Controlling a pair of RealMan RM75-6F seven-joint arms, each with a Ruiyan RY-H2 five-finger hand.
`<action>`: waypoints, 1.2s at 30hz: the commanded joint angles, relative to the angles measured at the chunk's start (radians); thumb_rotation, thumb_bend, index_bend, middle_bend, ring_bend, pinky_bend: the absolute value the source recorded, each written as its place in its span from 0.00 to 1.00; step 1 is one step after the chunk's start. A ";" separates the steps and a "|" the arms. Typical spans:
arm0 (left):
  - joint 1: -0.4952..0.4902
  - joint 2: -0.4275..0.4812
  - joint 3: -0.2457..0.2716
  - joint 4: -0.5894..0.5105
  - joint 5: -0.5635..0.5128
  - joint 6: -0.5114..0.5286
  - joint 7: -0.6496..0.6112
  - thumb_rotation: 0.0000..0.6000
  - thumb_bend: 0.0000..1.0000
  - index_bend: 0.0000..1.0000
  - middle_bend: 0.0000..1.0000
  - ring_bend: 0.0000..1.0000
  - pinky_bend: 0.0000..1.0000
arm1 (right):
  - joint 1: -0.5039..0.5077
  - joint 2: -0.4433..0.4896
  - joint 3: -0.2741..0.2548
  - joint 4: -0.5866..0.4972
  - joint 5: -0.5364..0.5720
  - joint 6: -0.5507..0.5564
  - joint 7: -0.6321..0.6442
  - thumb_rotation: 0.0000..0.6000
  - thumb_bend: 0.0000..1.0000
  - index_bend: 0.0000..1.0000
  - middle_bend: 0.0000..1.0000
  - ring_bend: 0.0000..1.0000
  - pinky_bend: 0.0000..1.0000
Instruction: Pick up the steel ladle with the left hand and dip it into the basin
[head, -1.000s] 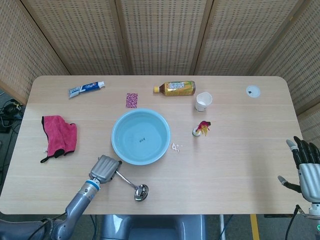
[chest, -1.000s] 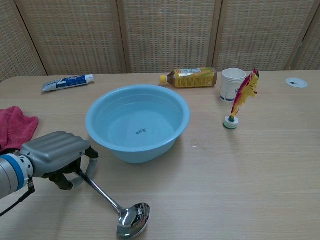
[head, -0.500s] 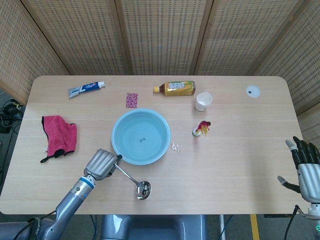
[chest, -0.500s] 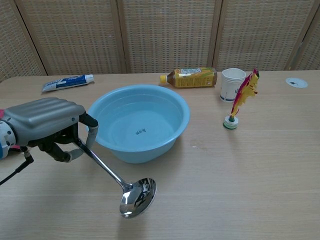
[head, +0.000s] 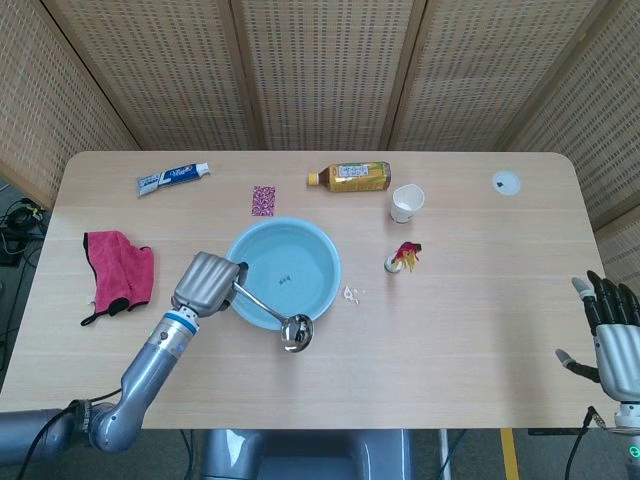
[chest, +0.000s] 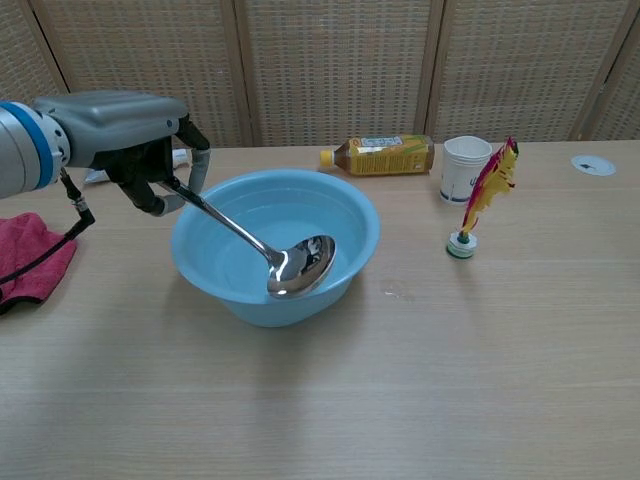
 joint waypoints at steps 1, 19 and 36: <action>-0.131 0.008 -0.085 0.113 -0.213 -0.031 0.094 1.00 0.48 0.63 0.96 0.95 1.00 | 0.004 -0.003 0.008 0.006 0.027 -0.017 -0.003 1.00 0.00 0.00 0.00 0.00 0.00; -0.340 -0.183 -0.009 0.488 -0.459 -0.131 0.157 1.00 0.48 0.66 0.96 0.94 1.00 | 0.028 -0.020 0.025 0.046 0.081 -0.069 0.011 1.00 0.00 0.00 0.00 0.00 0.00; -0.413 -0.316 0.035 0.668 -0.526 -0.145 0.198 1.00 0.49 0.67 0.96 0.94 1.00 | 0.021 -0.008 0.027 0.040 0.074 -0.052 0.027 1.00 0.00 0.00 0.00 0.00 0.00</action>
